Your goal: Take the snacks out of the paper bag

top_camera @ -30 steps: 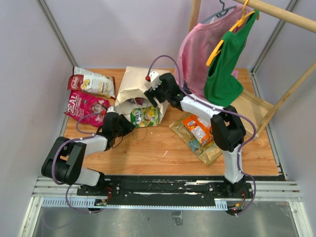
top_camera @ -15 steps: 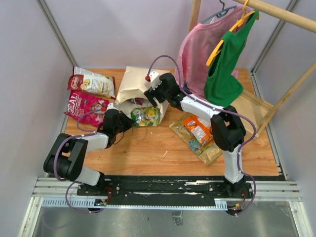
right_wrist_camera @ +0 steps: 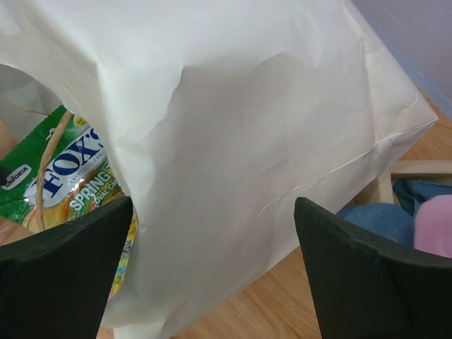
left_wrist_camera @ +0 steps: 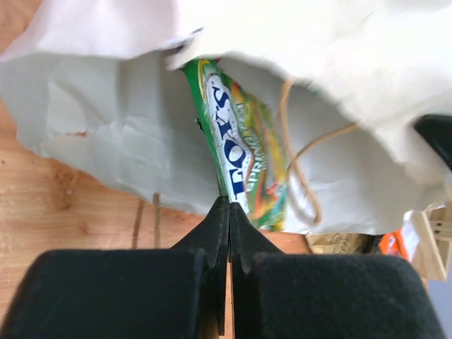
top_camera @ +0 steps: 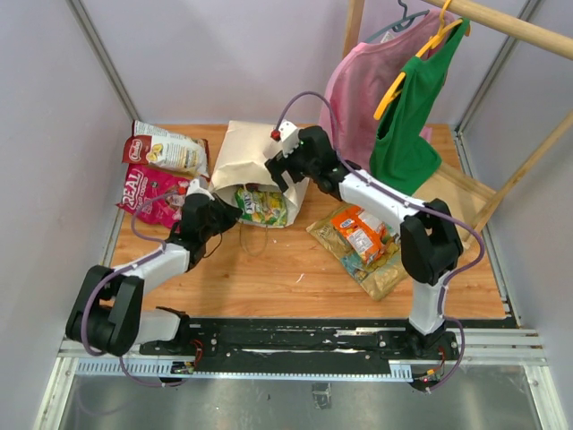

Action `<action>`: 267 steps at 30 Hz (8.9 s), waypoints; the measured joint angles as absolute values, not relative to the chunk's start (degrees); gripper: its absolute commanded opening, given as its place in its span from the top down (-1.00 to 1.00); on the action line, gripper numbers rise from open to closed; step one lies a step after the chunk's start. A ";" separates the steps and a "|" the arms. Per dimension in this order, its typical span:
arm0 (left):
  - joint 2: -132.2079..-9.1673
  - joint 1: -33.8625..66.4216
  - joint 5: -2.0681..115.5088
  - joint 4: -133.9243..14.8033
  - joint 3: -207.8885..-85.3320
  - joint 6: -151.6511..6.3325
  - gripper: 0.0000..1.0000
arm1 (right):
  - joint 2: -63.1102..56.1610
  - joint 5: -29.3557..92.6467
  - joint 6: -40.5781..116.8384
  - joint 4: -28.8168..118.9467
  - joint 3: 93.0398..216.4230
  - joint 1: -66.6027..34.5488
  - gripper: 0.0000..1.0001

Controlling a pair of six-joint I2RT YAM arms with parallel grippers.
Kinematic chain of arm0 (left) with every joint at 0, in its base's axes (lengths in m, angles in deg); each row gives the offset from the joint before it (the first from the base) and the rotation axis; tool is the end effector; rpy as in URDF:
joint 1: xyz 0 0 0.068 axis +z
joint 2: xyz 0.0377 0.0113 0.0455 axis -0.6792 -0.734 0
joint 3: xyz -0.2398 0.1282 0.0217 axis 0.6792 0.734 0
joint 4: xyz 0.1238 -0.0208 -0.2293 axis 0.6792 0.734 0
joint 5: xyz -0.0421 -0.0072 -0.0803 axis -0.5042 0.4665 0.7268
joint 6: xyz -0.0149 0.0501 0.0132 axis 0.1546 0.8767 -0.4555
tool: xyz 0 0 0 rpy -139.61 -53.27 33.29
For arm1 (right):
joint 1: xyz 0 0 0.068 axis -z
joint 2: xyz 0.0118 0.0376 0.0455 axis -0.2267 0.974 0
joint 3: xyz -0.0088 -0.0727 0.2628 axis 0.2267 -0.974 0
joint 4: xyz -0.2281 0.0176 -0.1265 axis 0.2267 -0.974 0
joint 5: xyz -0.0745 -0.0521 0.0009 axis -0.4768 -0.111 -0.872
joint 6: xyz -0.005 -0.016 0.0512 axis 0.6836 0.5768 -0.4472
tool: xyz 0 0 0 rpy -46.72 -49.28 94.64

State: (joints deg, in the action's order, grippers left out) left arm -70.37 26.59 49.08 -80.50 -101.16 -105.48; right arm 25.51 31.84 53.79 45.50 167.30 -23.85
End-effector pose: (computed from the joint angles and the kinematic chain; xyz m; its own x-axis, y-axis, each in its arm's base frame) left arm 0.2484 -0.0725 0.1784 -0.4951 -0.5848 -0.6426 -0.0815 0.7676 -0.6357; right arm 0.3658 0.2814 0.2850 -0.1889 -0.3329 -0.9239 -0.7343 0.6725 -0.0922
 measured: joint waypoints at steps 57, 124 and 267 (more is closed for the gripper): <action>-36.89 26.59 62.31 -57.12 -119.46 -96.54 0.99 | -18.86 39.80 40.34 42.81 140.31 -15.85 -0.97; -110.43 4.93 80.97 -91.96 -158.32 -123.54 0.99 | -39.32 29.04 34.77 43.55 129.82 -2.19 -0.96; -103.94 24.76 31.12 -98.38 -120.00 -114.12 0.13 | -32.59 37.89 31.43 49.74 128.09 -1.77 -0.97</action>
State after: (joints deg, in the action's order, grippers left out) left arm -103.94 24.76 31.12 -98.38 -120.00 -114.12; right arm -32.59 37.89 31.43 49.74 128.09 -1.77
